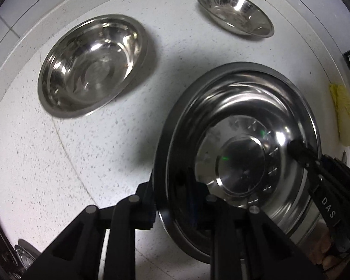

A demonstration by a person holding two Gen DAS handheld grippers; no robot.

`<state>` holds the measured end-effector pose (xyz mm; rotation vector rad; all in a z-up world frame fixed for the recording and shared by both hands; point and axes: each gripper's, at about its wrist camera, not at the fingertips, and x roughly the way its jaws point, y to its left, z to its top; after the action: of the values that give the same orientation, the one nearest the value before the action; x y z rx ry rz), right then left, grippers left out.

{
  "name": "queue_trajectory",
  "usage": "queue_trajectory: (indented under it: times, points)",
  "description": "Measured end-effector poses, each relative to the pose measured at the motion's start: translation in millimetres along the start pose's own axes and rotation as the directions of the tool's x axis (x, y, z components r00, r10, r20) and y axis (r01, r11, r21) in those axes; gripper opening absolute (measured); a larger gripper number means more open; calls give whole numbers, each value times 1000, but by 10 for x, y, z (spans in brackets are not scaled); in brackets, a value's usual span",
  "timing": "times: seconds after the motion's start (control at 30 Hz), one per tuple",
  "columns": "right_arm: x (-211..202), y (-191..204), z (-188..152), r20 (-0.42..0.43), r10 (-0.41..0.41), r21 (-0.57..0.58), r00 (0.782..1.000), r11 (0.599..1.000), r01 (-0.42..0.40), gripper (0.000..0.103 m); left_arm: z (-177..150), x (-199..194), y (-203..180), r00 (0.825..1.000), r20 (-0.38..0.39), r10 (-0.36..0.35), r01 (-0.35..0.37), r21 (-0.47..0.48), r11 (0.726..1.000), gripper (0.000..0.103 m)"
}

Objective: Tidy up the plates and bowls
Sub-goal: 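Close both grippers on opposite sides of the large steel bowl's rim, then lift the large bowl, set it down and open both grippers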

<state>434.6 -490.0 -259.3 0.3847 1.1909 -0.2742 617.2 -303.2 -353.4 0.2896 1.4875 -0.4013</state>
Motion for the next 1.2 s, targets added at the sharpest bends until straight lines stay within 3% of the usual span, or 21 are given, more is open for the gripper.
queue_trajectory:
  times: [0.27,0.53,0.67,0.8,0.97,1.2]
  points:
    - [-359,286,-240,14,9,-50,1000,999,-8,14,-365,-412,334,997,78,16,-15,-24,1000,20]
    - [-547,1212,-486,-4,121,-212,993,970,-119,14,-1036,-849,1258,989,104,106,-85,-187,979,20]
    - [-419,1783,-612,-42,162,-303,986,938,-167,14,-1310,-823,1821,987,84,138,-108,-299,948,20]
    - [-239,2153,-650,-91,179,-357,980,913,-200,14,-1457,-698,2155,987,67,145,-113,-351,929,20]
    - [-127,2322,-715,-127,162,-397,979,896,-200,14,-1602,-558,2360,990,49,130,-101,-385,917,20]
    - [3,2290,-720,-147,134,-388,980,903,-182,14,-1599,-395,2364,995,37,96,-76,-373,925,20]
